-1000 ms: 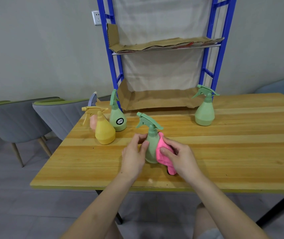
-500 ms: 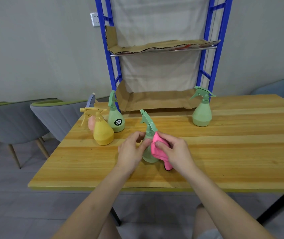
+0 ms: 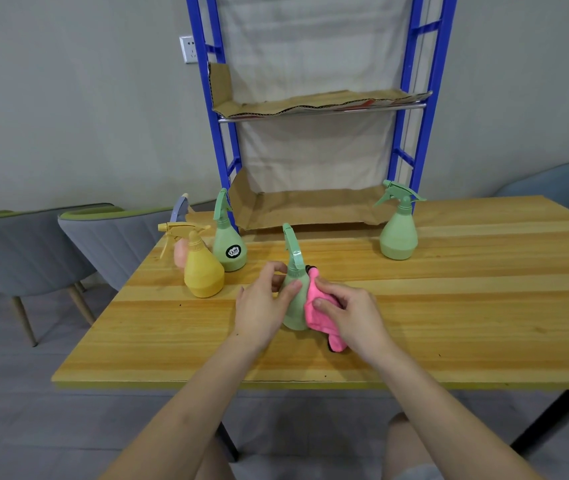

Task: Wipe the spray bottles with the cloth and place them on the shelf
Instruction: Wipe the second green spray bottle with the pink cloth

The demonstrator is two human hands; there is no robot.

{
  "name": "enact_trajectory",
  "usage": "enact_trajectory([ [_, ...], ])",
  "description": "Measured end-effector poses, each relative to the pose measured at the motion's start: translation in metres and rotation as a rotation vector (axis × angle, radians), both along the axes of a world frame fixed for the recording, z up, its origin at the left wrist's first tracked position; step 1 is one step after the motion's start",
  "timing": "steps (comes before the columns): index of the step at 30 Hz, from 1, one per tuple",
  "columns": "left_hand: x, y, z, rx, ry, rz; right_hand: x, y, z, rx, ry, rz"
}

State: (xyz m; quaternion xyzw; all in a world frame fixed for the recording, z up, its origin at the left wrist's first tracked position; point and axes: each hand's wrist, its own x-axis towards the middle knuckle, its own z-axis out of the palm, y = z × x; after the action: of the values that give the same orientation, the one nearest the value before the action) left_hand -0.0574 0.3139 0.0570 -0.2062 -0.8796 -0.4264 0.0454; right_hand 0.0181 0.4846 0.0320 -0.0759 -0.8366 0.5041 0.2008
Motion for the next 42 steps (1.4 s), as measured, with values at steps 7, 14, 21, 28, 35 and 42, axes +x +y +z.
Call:
enact_trajectory([
  [7,0.002,0.001,0.003,-0.088,0.086,0.013,-0.014,-0.005,0.023,-0.025,0.068,0.047],
  [14,-0.001,-0.005,0.007,-0.027,0.085,-0.047,-0.014,-0.002,0.011,0.111,-0.045,0.094],
  [21,0.003,-0.006,0.008,-0.016,0.008,0.011,-0.015,-0.002,0.005,0.090,-0.061,0.076],
  [28,-0.002,-0.002,0.005,0.057,0.020,0.018,-0.019,-0.011,0.017,-0.025,0.047,0.132],
  [35,-0.004,0.000,0.004,-0.015,0.112,0.042,-0.016,-0.001,-0.004,0.042,-0.118,0.069],
  [42,-0.002,-0.002,-0.001,-0.019,0.111,0.042,-0.020,-0.026,0.014,-0.051,0.115,0.054],
])
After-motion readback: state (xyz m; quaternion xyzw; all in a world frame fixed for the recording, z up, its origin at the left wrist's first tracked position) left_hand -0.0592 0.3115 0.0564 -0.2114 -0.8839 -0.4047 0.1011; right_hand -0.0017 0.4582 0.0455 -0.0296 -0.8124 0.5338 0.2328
